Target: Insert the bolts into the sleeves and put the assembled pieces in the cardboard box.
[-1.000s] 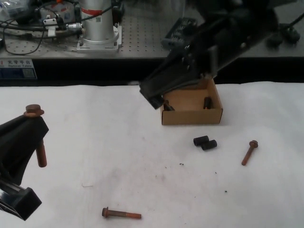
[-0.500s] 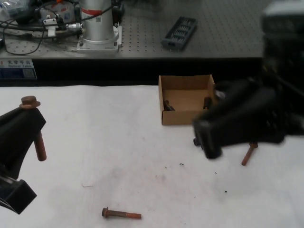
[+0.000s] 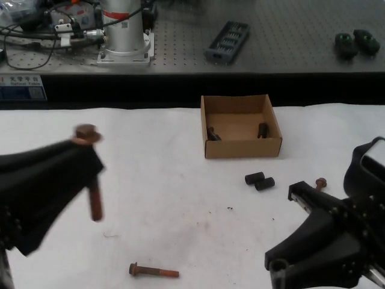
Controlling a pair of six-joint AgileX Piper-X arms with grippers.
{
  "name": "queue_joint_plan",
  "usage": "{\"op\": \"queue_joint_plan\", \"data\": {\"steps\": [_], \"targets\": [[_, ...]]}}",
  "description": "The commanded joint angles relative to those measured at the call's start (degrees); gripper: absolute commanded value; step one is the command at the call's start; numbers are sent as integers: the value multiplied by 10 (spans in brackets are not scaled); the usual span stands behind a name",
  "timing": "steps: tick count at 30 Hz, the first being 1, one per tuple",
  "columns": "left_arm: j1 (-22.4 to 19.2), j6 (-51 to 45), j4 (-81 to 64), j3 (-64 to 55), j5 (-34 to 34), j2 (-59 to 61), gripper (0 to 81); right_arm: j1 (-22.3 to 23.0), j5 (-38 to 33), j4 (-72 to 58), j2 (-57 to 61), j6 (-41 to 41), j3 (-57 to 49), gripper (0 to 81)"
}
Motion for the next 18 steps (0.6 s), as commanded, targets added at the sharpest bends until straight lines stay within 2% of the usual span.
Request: {"op": "queue_joint_plan", "data": {"steps": [1, 6, 10, 13, 18], "targets": [[0, -34, -71, -7, 112, 53, 6, -3, -11, -19, 11, -13, -2, 53], [-28, -37, -131, -7, 161, 109, 6, -3, -11, -54, 15, 7, -2, 53], [-90, -9, -205, -7, 162, 157, 6, -3, -11, -117, 15, 78, -11, 53], [-136, 33, -249, -7, 138, 191, 6, -3, -11, -150, 15, 120, -19, 53], [-190, 91, -285, -7, 56, 241, 6, -3, -11, -158, 15, 123, -19, 53]]}}
